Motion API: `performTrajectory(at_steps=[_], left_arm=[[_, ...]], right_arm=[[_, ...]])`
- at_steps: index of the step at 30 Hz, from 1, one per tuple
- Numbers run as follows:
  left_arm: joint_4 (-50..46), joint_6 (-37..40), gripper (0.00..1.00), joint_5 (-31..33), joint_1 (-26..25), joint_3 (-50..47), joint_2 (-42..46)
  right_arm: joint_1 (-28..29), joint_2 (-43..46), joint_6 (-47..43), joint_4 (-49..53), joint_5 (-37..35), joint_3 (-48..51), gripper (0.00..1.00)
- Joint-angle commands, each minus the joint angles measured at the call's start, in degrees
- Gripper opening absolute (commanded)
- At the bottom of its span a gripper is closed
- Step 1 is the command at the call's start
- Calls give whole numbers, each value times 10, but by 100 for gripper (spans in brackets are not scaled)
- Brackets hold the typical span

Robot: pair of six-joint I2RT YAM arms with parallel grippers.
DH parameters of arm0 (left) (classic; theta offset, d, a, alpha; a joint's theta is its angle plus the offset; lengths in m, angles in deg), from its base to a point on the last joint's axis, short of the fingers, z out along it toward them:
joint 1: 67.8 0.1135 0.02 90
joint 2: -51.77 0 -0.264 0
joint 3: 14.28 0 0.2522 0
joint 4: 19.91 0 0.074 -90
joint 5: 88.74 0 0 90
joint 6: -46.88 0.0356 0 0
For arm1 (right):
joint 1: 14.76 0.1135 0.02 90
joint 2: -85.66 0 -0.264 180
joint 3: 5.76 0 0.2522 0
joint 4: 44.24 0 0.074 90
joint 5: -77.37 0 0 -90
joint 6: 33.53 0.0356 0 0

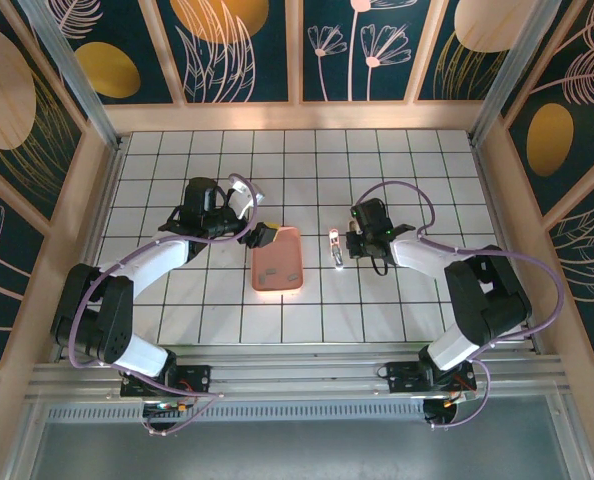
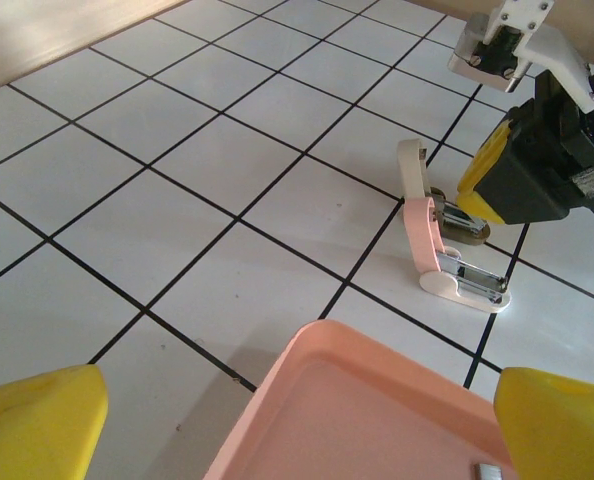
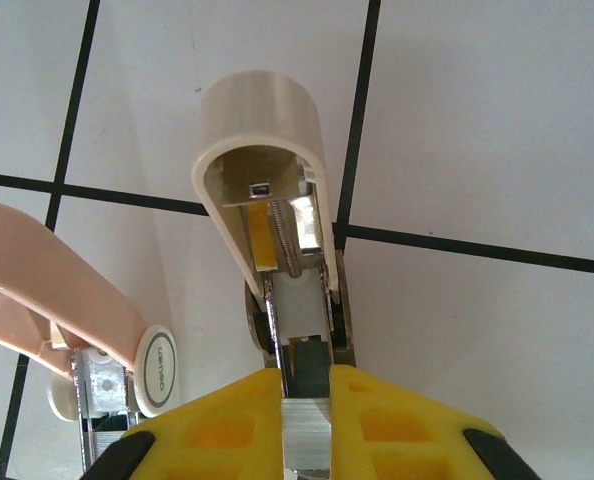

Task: Load the staples into the stapler

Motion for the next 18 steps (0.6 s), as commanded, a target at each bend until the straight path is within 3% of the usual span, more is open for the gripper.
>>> performTrajectory(at_steps=[1, 18], left_arm=[[18, 7, 98, -11, -3, 5, 2], [17, 8, 98, -9, -3, 7, 2]], right_arm=[[4, -3, -14, 2, -19, -11, 14], [3, 0, -36, -9, -22, -11, 15]])
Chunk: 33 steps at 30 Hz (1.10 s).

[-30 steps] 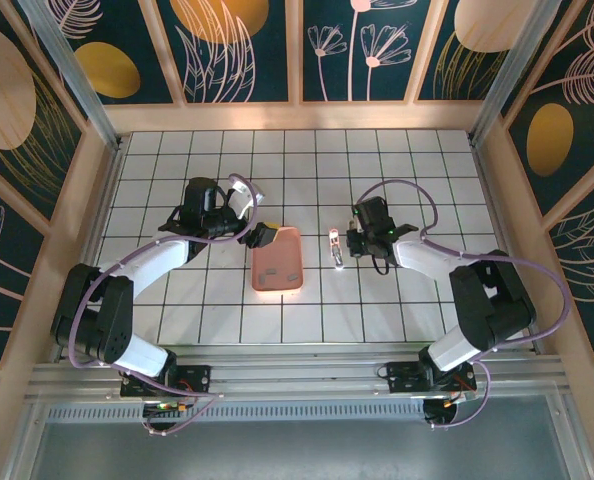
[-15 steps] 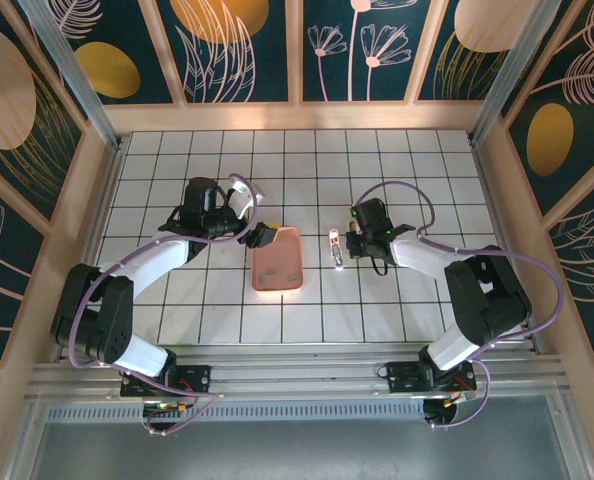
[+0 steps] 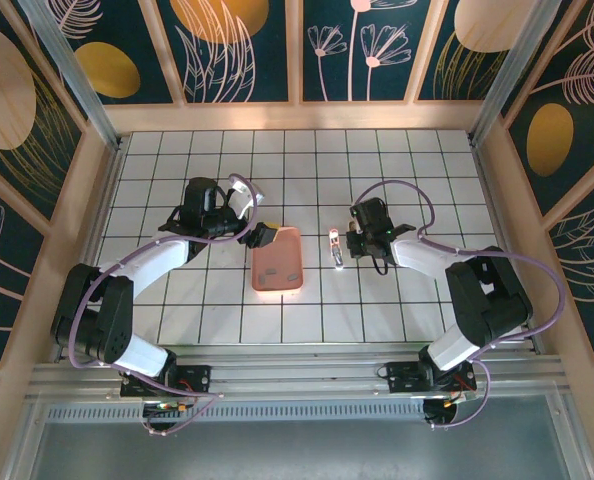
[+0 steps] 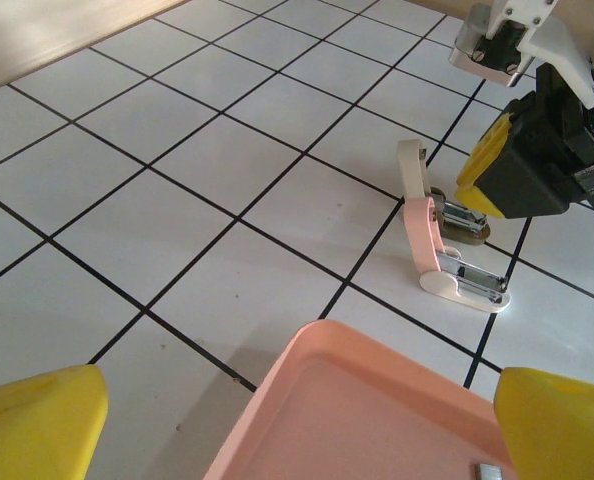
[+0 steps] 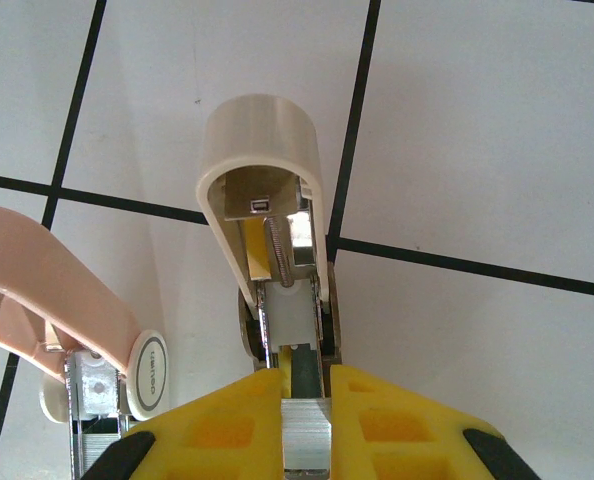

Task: Load the staples into the stapler

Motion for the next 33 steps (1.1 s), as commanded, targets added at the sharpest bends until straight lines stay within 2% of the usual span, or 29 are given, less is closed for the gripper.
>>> performTrajectory(at_steps=[1, 33], left_arm=[[17, 8, 99, -9, -3, 7, 3], [14, 9, 98, -7, -3, 7, 3]], right_arm=[[3, -6, -10, -6, -10, -10, 14], [5, -27, -20, -17, 3, -6, 14]])
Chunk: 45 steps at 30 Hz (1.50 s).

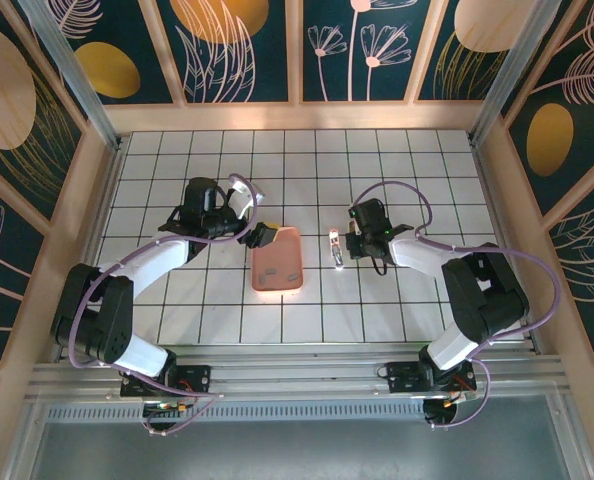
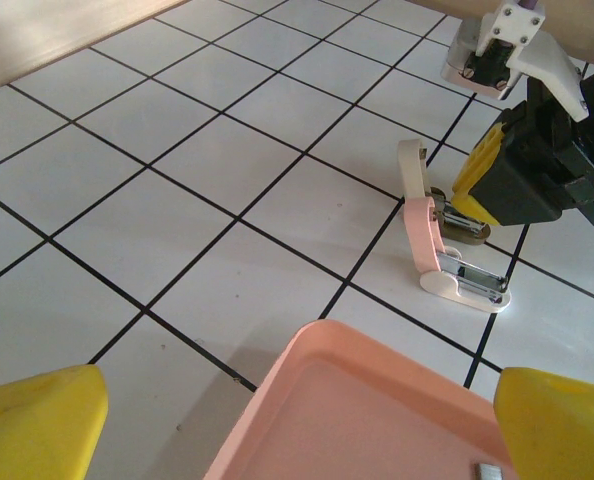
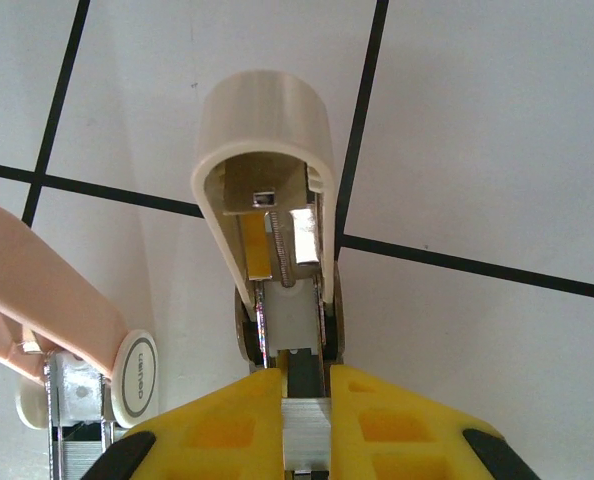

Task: Load the staples into the stapler

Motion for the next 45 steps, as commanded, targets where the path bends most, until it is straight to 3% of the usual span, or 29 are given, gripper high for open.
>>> performTrajectory(at_steps=[1, 20, 35, 45], left_arm=[[13, 9, 98, -7, -3, 7, 3], [11, 12, 99, -6, -3, 7, 6], [11, 11, 99, -8, -3, 10, 7], [9, 11, 99, -9, -3, 12, 5]], right_arm=[[4, -13, -7, -10, 3, -5, 14], [4, -25, 2, -5, 15, -10, 15], [3, 24, 10, 13, 20, -32, 31], [-40, 79, 86, 59, 94, -22, 31]])
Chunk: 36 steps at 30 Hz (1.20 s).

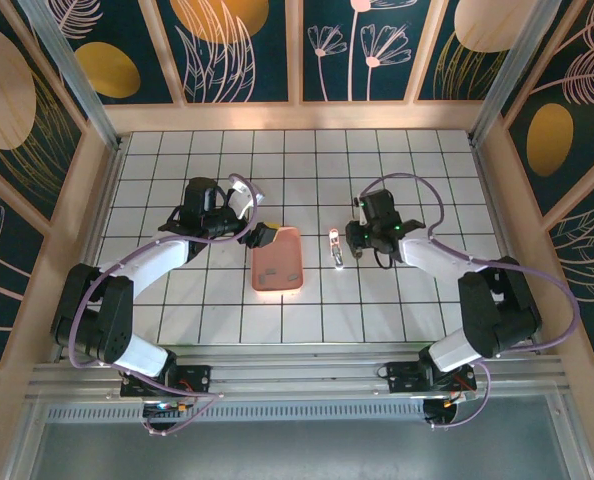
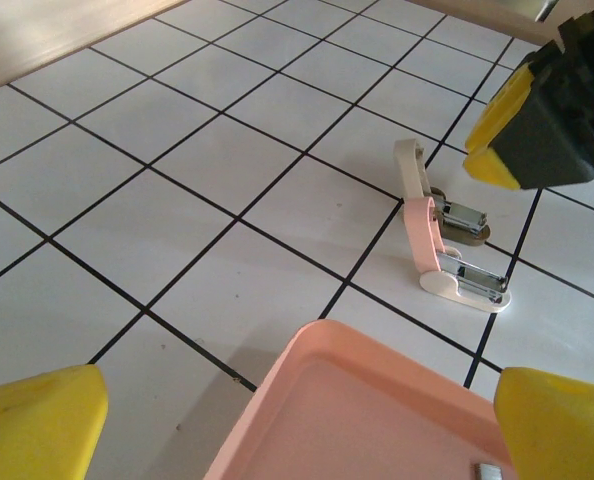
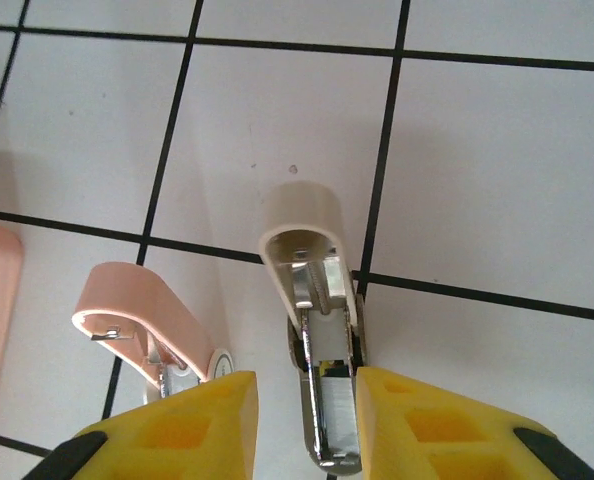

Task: Load the staples into the stapler

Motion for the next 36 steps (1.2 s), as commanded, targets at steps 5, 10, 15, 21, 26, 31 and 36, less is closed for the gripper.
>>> performTrajectory(at_steps=[5, 10, 15, 21, 26, 31, 36], left_arm=[[-2, 12, 98, -15, -3, 22, -3], [-10, -8, 97, -25, -3, 47, -14], [1, -41, 96, -15, -4, 87, -43], [14, -110, 96, 6, -17, 132, -95], [11, -157, 95, 26, -18, 171, -134], [-44, -147, 95, 44, -20, 222, -160], [-67, -146, 95, 50, -19, 253, -180]], right_arm=[[-60, 32, 94, 18, 118, 24, 30], [-107, 49, 145, -26, 203, 64, 28], [-162, 55, 193, -119, 294, 122, 21], [-168, 33, 225, -200, 310, 159, 21], [-167, -8, 232, -225, 313, 157, 21], [-167, -53, 198, -198, 293, 133, 21], [-166, -94, 195, -227, 324, 116, 21]])
